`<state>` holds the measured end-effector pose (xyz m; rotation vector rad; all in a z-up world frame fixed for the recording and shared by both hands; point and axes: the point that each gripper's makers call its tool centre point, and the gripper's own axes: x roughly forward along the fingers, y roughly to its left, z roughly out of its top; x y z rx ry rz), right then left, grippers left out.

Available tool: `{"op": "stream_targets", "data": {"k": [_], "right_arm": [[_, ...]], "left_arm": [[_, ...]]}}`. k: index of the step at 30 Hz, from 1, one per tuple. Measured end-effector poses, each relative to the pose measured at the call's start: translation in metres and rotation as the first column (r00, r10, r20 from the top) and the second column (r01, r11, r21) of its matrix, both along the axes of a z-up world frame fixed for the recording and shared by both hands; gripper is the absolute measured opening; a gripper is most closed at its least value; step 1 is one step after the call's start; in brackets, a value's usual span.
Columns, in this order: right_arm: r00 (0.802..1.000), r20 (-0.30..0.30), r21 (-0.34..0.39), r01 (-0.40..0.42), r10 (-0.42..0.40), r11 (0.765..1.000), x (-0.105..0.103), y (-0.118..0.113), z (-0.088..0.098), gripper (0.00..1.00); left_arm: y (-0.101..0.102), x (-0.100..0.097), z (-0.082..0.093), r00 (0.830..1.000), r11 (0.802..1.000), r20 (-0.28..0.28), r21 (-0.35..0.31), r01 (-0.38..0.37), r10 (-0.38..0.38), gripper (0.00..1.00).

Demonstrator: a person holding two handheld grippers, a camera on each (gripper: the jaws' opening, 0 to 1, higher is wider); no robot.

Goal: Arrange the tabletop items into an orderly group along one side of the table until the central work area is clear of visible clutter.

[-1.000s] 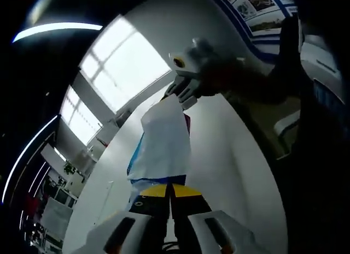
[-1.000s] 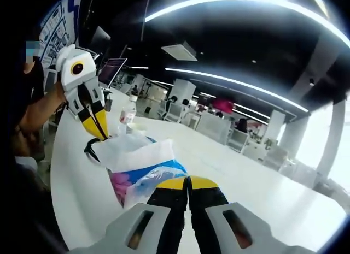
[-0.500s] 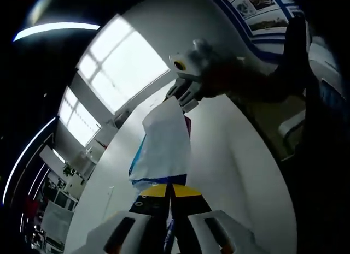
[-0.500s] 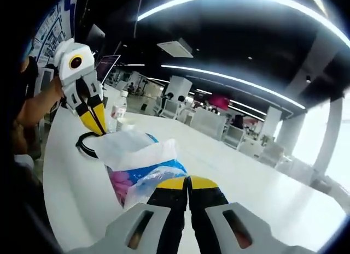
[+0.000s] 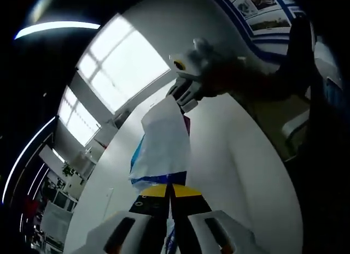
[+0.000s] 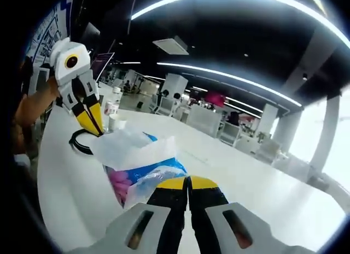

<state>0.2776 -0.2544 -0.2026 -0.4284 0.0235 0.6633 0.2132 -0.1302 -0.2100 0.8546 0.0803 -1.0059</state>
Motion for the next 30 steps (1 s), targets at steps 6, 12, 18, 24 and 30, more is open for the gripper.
{"op": "stream_targets", "data": {"k": [6, 12, 18, 24, 30], "right_arm": [[1.0, 0.005, -0.007, 0.007, -0.007, 1.0, 0.006, -0.002, 0.003, 0.0], [1.0, 0.0, -0.011, 0.016, -0.016, 1.0, 0.011, -0.006, 0.002, 0.0], [1.0, -0.006, -0.016, 0.026, -0.026, 1.0, 0.018, -0.011, -0.001, 0.0], [1.0, -0.004, -0.008, 0.031, -0.031, 0.999, 0.025, -0.014, -0.005, 0.0], [0.999, -0.012, -0.015, 0.05, -0.05, 0.999, 0.033, -0.02, -0.01, 0.0]], "left_arm": [[-0.003, 0.005, 0.002, 1.0, 1.0, 0.0, -0.01, -0.004, 0.004, 0.0], [-0.006, 0.012, 0.001, 1.0, 1.0, -0.004, -0.017, -0.006, 0.006, 0.0], [-0.008, 0.017, 0.001, 1.0, 1.0, -0.005, -0.016, -0.008, 0.008, 0.0], [-0.012, 0.024, 0.0, 1.0, 1.0, -0.006, -0.021, -0.012, 0.012, 0.0], [-0.018, 0.031, -0.004, 1.0, 1.0, -0.009, -0.018, -0.012, 0.012, 0.0]]}}
